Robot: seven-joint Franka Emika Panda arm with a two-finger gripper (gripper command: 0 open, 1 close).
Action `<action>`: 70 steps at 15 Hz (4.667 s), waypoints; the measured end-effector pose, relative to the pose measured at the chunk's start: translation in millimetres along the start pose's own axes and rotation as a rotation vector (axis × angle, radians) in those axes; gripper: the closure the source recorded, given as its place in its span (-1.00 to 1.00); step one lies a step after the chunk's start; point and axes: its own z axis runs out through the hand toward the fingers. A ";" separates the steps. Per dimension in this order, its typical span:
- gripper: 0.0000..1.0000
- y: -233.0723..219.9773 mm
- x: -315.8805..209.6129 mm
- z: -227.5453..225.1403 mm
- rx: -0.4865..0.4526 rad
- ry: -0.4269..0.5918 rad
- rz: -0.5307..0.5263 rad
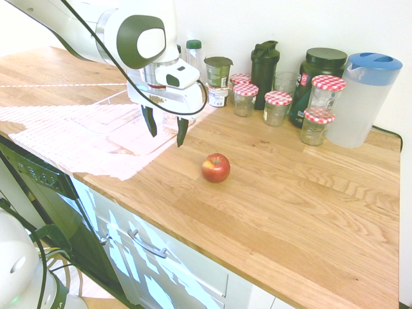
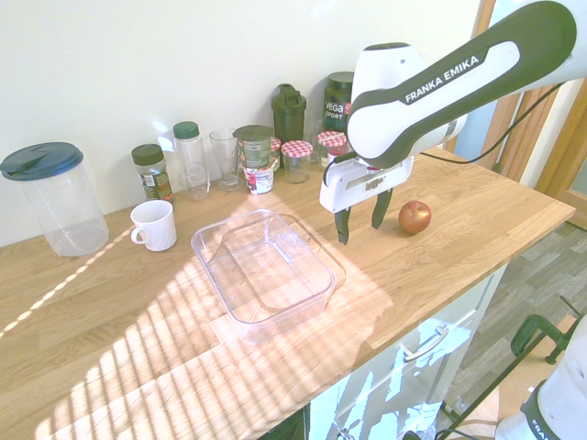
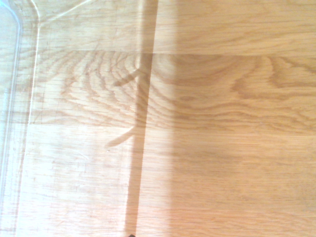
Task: Put the apple into the container
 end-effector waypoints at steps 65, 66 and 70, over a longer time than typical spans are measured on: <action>-1.00 -187.4 -94.0 6.0 0.024 -0.002 -0.280; -1.00 -186.1 -95.5 10.0 0.017 0.000 -0.280; -1.00 -185.7 -98.0 12.8 0.010 0.002 -0.279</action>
